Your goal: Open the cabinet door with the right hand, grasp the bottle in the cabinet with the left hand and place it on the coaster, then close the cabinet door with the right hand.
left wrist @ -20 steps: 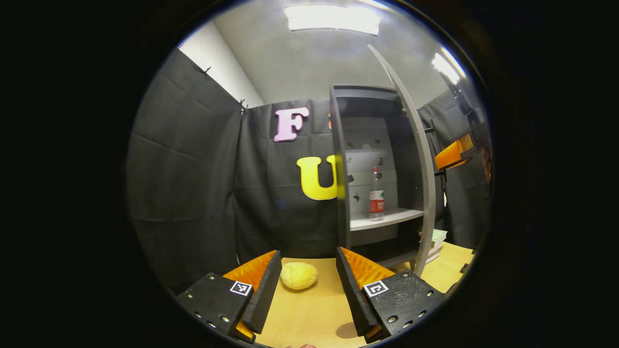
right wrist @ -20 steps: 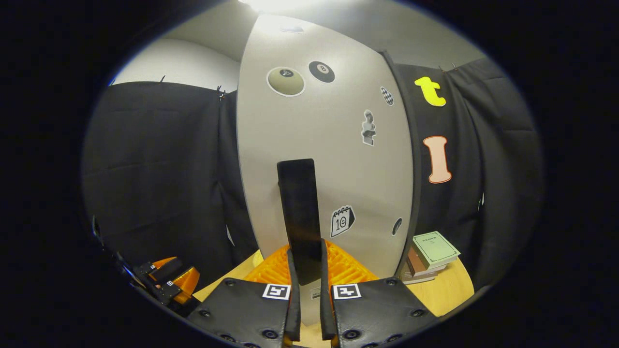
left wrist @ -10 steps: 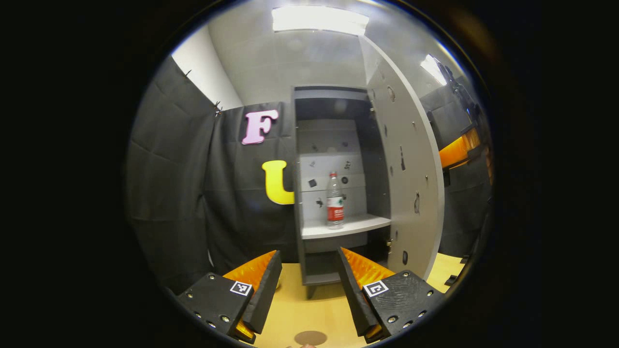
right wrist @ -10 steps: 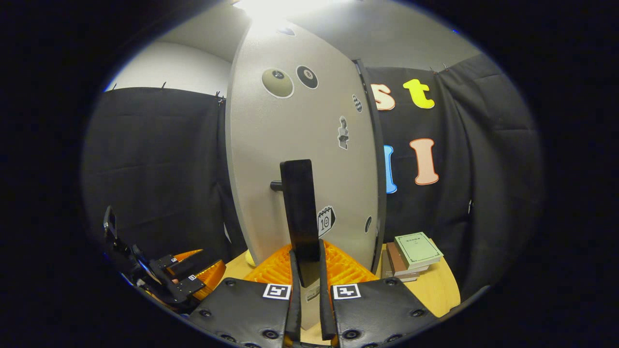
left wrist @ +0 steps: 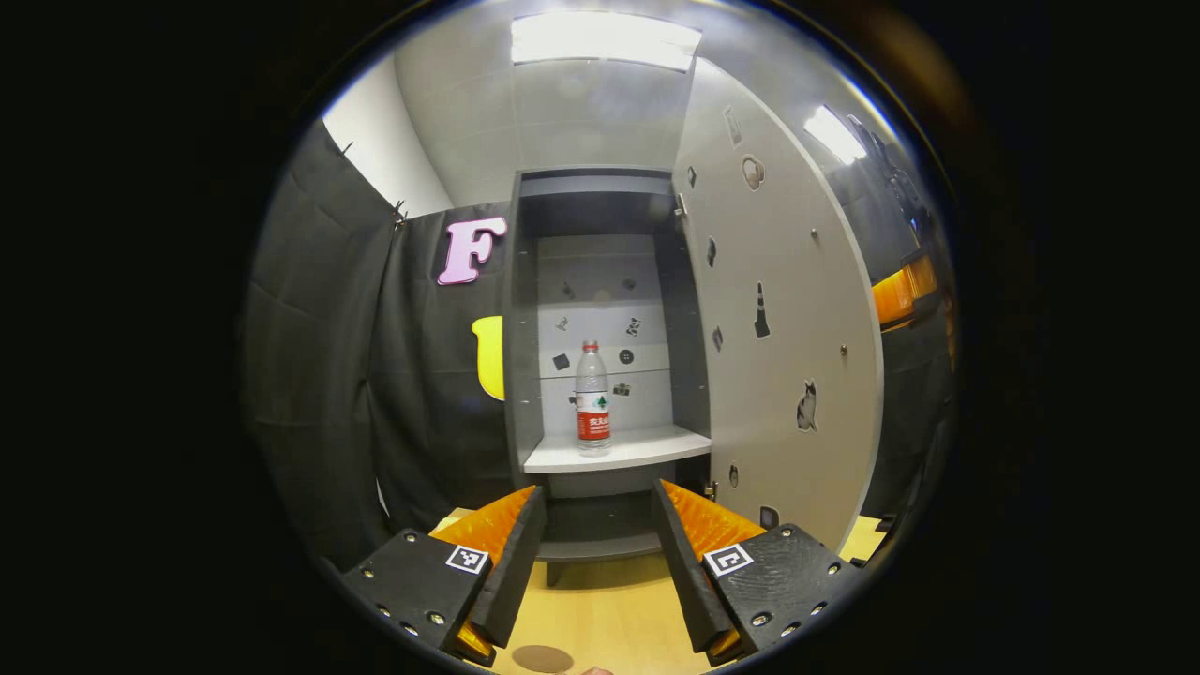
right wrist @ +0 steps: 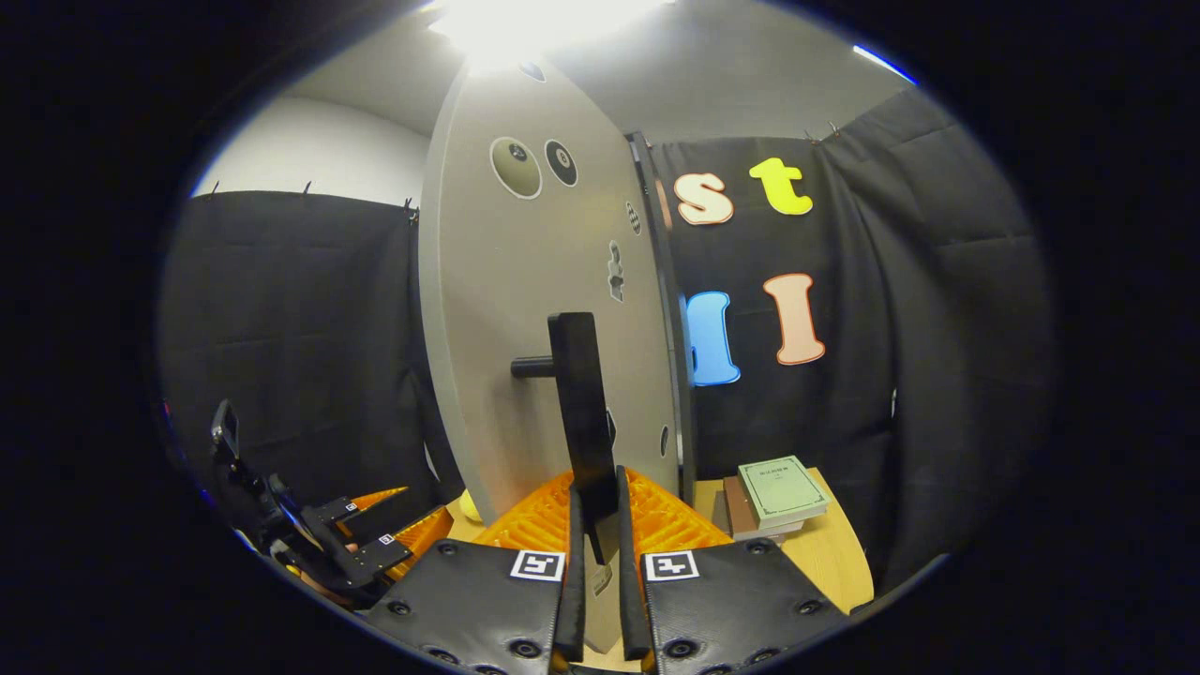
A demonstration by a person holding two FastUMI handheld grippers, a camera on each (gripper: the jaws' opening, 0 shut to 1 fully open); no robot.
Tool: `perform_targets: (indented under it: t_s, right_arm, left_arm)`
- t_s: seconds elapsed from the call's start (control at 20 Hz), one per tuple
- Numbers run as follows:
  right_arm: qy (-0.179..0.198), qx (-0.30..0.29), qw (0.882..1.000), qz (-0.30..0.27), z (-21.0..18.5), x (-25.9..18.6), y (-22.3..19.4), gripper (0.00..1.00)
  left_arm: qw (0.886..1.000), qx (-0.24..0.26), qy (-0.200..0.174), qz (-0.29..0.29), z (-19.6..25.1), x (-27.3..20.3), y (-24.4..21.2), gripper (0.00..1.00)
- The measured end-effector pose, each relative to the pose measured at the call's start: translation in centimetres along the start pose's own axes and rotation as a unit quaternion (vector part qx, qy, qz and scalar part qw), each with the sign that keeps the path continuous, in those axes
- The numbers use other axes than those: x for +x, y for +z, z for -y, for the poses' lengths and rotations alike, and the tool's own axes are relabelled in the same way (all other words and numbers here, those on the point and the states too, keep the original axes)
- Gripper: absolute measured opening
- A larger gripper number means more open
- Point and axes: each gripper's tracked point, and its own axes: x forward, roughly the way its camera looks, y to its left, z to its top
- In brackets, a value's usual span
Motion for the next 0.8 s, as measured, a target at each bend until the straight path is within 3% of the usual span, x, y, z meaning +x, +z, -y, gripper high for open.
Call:
perform_targets:
  t_s: [0.05, 0.1, 0.15, 0.25, 0.4, 0.5, 0.55, 0.65, 0.8]
  right_arm:
    - [-0.003, -0.003, 1.0, 0.004, 0.4, -0.2, 0.2, 0.13]
    - [-0.007, -0.004, 1.0, 0.008, 1.0, 0.1, 0.1, 0.17]
    - [-0.012, -0.003, 1.0, 0.013, 1.5, 0.2, 0.2, 0.13]
    - [-0.012, 0.008, 1.0, 0.022, 1.8, 0.2, 0.6, 0.16]
    - [0.04, 0.037, 0.998, 0.021, 0.1, 0.5, 0.5, 0.17]
    - [0.038, 0.016, 0.999, 0.025, 0.8, -0.1, 0.8, 0.13]
    - [0.041, 0.005, 0.999, 0.028, 1.2, -0.5, 0.9, 0.17]
    - [0.066, 0.005, 0.997, 0.035, 0.8, -0.8, 1.0, 0.14]
    - [0.038, -0.016, 0.998, 0.054, 3.2, -1.1, 1.8, 0.19]
  left_arm:
    - [1.0, 0.0, 0.001, 0.002, 0.5, 0.0, 0.1, 0.65]
    - [1.0, 0.001, 0.003, 0.003, 1.2, 0.3, 0.3, 0.65]
    - [1.0, 0.001, 0.006, 0.003, 1.6, 0.7, 0.4, 0.65]
    - [1.0, 0.001, 0.014, 0.005, 2.4, 1.3, 0.6, 0.65]
    - [0.999, 0.009, 0.029, 0.009, 3.2, 1.9, 1.2, 0.65]
    - [0.999, 0.015, 0.035, 0.011, 3.7, 1.9, 1.8, 0.65]
    - [0.999, 0.014, 0.036, 0.012, 3.7, 2.1, 2.1, 0.63]
    - [0.999, 0.009, 0.039, 0.017, 3.5, 2.4, 2.9, 0.65]
    - [0.999, 0.015, 0.048, 0.019, 2.7, 3.3, 3.7, 0.65]
